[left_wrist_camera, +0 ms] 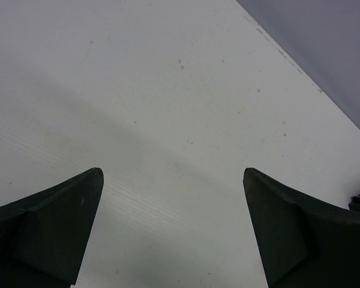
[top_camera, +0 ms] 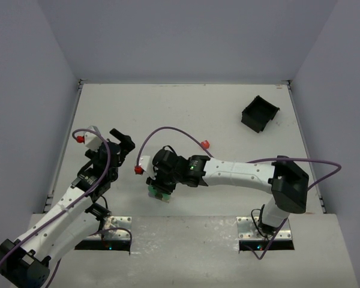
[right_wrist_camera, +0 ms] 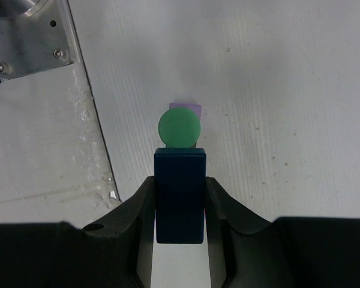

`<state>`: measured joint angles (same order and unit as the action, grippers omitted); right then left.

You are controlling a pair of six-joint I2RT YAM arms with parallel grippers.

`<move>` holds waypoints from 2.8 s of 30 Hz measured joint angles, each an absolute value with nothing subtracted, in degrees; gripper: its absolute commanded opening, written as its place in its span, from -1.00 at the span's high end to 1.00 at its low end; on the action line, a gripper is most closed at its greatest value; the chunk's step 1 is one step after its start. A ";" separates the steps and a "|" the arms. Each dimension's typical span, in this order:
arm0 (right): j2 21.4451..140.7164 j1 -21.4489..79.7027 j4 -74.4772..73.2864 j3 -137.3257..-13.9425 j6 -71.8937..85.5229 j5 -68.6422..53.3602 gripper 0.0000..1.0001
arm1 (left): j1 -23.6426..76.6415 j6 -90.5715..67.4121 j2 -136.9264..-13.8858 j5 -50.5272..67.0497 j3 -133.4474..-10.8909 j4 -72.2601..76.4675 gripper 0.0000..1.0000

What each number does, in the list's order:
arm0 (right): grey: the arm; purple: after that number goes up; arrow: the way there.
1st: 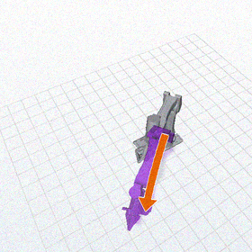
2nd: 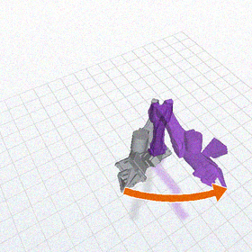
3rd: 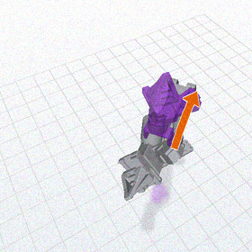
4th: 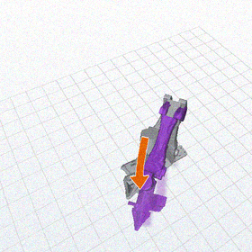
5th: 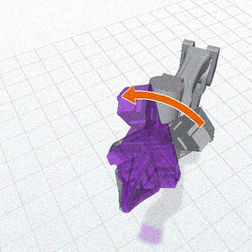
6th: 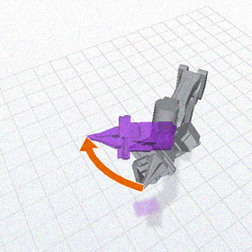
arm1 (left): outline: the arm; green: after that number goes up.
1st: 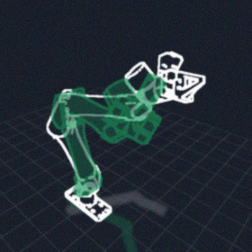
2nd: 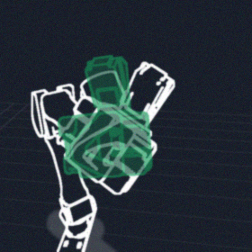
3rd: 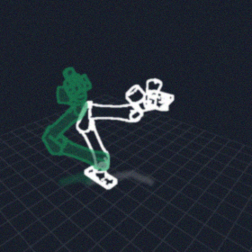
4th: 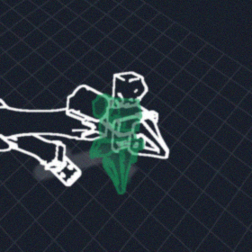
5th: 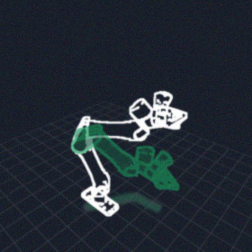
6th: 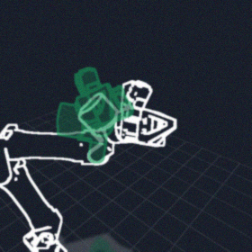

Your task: Build the wood block tower

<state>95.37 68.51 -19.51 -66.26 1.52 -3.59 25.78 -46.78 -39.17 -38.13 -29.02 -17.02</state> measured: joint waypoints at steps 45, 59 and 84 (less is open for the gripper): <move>100.71 69.50 -21.66 -71.38 6.93 -0.82 0.29 | 25.78 -47.05 -38.13 -38.79 -29.02 -17.23 -1.00; 101.01 70.07 -22.23 -71.72 7.61 1.31 0.21 | 25.78 -47.05 -38.13 -38.76 -29.02 -17.26 -1.00; 100.95 70.60 -23.50 -71.72 10.04 3.90 -0.03 | 25.78 -47.05 -38.37 -38.75 -29.02 -17.26 -1.00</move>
